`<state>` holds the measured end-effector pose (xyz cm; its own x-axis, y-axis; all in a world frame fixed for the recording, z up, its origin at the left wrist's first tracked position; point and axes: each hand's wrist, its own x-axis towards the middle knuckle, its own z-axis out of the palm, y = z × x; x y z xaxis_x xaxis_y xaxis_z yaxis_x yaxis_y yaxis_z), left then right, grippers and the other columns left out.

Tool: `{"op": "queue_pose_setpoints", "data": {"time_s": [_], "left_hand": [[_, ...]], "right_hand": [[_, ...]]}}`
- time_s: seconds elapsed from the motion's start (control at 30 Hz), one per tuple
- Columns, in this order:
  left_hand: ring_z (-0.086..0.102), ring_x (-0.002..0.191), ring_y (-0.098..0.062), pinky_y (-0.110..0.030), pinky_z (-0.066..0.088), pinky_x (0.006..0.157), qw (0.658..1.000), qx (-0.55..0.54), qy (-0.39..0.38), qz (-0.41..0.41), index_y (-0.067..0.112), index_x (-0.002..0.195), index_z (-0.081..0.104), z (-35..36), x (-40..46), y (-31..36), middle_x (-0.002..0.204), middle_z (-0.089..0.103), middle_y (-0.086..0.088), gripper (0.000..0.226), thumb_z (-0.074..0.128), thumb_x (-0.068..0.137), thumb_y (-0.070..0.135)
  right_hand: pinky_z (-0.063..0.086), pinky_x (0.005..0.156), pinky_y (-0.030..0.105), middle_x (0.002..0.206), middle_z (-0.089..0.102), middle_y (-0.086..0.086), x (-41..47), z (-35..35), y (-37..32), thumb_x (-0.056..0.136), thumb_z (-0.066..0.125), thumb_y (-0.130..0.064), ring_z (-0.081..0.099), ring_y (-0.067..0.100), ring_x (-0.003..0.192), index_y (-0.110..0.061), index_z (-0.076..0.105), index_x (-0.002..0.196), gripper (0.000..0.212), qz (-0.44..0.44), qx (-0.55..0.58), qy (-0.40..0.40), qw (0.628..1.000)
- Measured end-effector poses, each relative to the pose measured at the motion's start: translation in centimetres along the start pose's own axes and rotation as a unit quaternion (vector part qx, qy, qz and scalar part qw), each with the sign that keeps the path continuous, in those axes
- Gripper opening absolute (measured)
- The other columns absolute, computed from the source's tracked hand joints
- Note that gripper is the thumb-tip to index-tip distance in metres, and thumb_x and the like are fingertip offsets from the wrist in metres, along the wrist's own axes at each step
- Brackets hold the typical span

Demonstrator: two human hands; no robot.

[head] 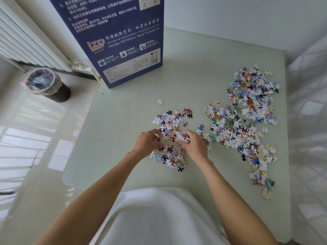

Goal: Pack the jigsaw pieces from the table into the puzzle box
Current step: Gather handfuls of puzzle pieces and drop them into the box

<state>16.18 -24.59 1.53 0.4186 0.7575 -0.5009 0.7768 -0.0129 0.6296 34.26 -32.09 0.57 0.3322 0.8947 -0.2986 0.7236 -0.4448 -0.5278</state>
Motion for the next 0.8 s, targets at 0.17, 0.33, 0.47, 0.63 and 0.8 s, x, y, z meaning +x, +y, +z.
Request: {"op": "queue_pose_setpoints", "data": {"time_s": [0.17,0.33,0.47,0.63,0.8], "left_hand": [[0.061,0.08,-0.009,-0.018,0.045,0.074,0.999,-0.003,0.044,0.016,0.018,0.116,0.062,-1.4,-1.0,-0.4,0.106,0.069,-0.001,0.038,0.073,0.08,0.022],[0.067,0.08,-0.007,-0.006,0.044,0.072,0.994,0.012,0.086,0.071,0.021,0.121,0.062,-4.6,-1.8,1.4,0.101,0.072,-0.001,0.041,0.07,0.081,0.03],[0.066,0.078,-0.005,-0.009,0.048,0.072,0.971,0.028,0.168,0.17,0.022,0.117,0.065,-9.3,-2.6,4.8,0.098,0.072,0.003,0.038,0.07,0.081,0.029],[0.065,0.083,-0.007,-0.021,0.054,0.076,0.908,0.032,0.308,0.283,0.018,0.112,0.068,-17.7,-2.4,9.9,0.101,0.07,0.004,0.037,0.074,0.077,0.026],[0.062,0.077,-0.001,-0.008,0.048,0.073,0.841,0.053,0.429,0.326,0.019,0.118,0.063,-27.8,-1.0,15.8,0.096,0.067,0.01,0.039,0.068,0.081,0.03]], "right_hand": [[0.04,0.062,0.025,0.09,0.068,0.011,-0.3,-1.5,0.0,0.087,0.063,-0.029,0.058,0.021,0.072,-0.006,0.058,0.118,0.039,-0.018,-0.043,-0.001,0.999],[0.043,0.051,0.018,0.094,0.07,0.011,0.3,-4.9,-1.5,0.085,0.065,-0.033,0.059,0.012,0.048,-0.008,0.055,0.127,0.049,-0.033,0.015,-0.029,0.999],[0.049,0.049,0.015,0.137,0.049,0.011,0.9,-9.9,-5.0,0.082,0.067,-0.031,0.059,0.001,0.042,-0.01,0.052,0.13,0.054,-0.065,0.097,-0.033,0.993],[0.052,0.048,0.032,0.098,0.067,0.013,2.8,-17.0,-10.4,0.079,0.069,-0.029,0.065,0.008,0.05,-0.01,0.064,0.095,0.025,-0.143,0.183,0.002,0.973],[0.055,0.051,0.026,0.072,0.065,-0.004,6.6,-23.4,-16.9,0.08,0.071,-0.019,0.064,0.009,0.06,-0.017,0.064,0.082,0.007,-0.218,0.262,0.041,0.939]]}}
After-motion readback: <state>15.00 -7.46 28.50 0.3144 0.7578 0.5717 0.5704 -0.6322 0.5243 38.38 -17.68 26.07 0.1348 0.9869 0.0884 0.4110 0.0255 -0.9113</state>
